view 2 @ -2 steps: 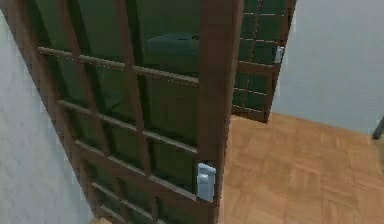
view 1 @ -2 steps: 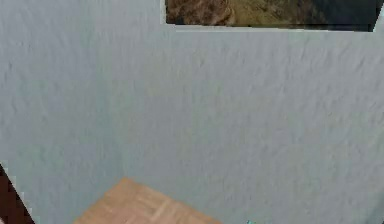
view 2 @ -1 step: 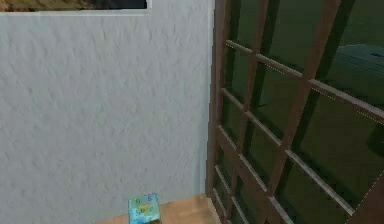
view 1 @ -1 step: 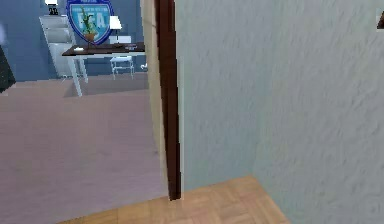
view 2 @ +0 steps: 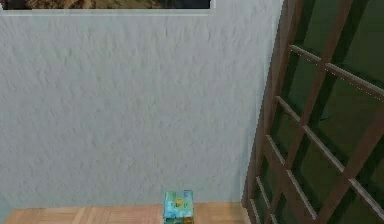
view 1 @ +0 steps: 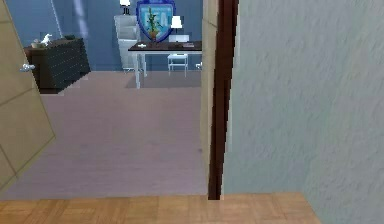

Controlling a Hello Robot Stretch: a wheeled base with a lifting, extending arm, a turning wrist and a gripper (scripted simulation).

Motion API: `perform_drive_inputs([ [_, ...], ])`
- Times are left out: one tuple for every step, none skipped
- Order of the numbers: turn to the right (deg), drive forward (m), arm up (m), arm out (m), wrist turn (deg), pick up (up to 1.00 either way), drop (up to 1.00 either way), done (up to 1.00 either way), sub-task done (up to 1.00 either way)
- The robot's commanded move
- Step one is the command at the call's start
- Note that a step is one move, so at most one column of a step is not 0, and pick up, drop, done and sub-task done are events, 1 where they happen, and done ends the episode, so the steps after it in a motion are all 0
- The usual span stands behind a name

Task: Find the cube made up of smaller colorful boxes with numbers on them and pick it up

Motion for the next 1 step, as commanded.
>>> perform_drive_inputs([
  [0.0,0.00,0.10,0.00,0.0,0.00,0.00,0.00,0.00],
])
